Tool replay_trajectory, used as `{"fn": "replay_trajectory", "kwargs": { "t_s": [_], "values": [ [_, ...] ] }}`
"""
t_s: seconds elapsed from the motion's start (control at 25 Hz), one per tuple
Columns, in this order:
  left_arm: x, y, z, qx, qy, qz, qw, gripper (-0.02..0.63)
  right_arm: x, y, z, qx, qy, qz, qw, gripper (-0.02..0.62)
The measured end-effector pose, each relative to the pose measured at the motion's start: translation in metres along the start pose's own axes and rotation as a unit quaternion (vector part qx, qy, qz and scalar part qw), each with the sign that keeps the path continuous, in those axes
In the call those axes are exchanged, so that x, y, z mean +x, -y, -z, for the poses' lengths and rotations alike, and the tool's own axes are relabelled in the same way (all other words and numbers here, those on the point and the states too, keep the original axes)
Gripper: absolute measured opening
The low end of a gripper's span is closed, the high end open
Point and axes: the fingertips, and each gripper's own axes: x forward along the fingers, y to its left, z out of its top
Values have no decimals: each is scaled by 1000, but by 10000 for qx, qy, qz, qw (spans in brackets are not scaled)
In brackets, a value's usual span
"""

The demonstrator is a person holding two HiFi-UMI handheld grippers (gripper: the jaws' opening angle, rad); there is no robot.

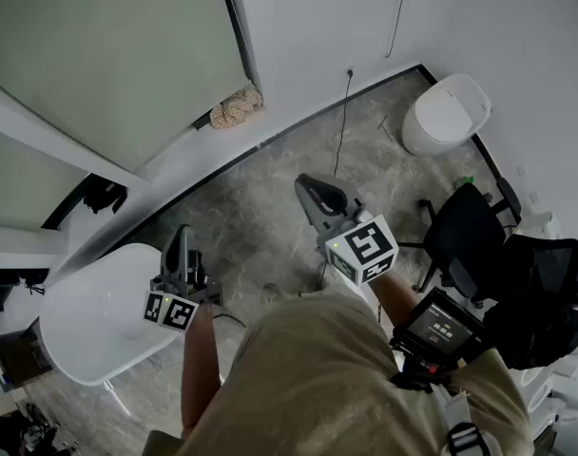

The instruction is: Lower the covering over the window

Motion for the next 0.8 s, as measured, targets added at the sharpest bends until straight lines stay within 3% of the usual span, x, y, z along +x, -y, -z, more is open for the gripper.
{"fn": "replay_trajectory", "kwargs": {
  "t_s": [0.24, 0.56, 0.68, 0.8],
  "values": [
    [0, 18, 16, -22, -298, 131, 9995, 20, -21, 5, 12, 205, -124, 194, 9995, 25],
    [2, 33, 15, 64, -267, 116, 9996, 20, -31, 10, 3, 451, 54, 3, 9990, 28],
    [6, 44, 17, 114, -255, 118, 9995, 20, -36, 10, 0, 519, 112, -218, 9984, 98],
    [11, 54, 17, 186, -236, 91, 9995, 20, -41, 14, -2, 276, 130, -218, 9993, 98]
  ]
}}
